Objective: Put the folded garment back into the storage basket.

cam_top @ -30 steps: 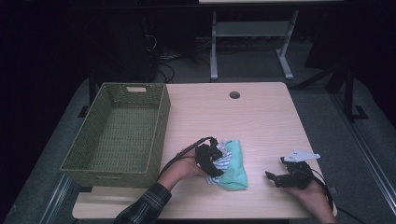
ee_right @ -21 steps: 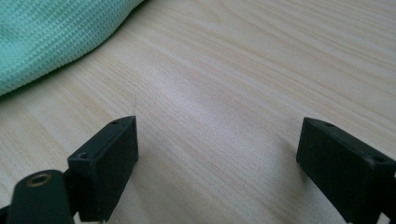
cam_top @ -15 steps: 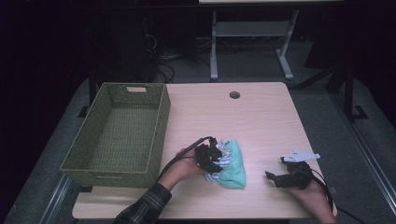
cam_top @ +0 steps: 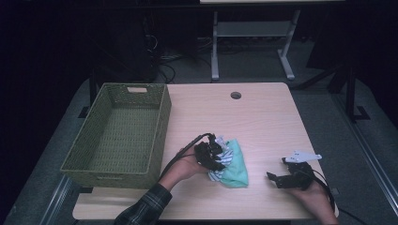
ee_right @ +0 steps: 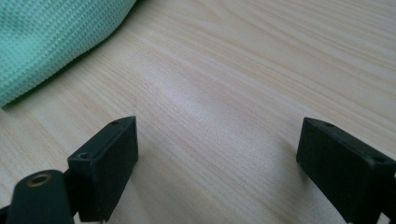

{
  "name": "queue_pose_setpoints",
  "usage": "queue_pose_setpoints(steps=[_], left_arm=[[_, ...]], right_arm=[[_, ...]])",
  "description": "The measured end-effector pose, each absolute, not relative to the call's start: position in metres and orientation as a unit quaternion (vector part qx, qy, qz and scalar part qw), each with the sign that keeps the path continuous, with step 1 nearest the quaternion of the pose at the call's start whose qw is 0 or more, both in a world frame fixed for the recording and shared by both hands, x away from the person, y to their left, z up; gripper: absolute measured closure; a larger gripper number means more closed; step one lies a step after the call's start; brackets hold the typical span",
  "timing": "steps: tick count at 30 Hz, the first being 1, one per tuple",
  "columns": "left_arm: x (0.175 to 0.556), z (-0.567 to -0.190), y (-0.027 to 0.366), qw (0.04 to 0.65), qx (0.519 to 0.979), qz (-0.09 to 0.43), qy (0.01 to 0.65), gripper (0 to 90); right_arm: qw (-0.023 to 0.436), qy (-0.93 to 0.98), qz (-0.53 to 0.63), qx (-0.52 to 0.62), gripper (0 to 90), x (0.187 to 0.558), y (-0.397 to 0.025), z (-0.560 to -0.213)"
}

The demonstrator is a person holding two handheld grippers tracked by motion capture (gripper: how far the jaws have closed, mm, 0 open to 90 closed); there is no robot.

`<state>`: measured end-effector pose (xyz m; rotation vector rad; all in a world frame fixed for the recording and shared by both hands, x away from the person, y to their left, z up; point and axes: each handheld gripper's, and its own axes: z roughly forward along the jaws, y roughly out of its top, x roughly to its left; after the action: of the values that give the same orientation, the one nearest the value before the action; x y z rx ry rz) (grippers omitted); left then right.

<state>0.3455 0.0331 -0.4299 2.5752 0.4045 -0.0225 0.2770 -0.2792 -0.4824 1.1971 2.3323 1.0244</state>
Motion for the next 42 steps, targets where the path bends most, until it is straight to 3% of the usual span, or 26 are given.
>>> queue_pose_setpoints(steps=[42], left_arm=[[0.356, -0.332, 0.066, 0.329, 0.927, 0.015, 0.179, 68.6]], right_arm=[[0.164, 0.819, 0.358, 0.418, 12.3, 0.277, -0.279, -0.482]])
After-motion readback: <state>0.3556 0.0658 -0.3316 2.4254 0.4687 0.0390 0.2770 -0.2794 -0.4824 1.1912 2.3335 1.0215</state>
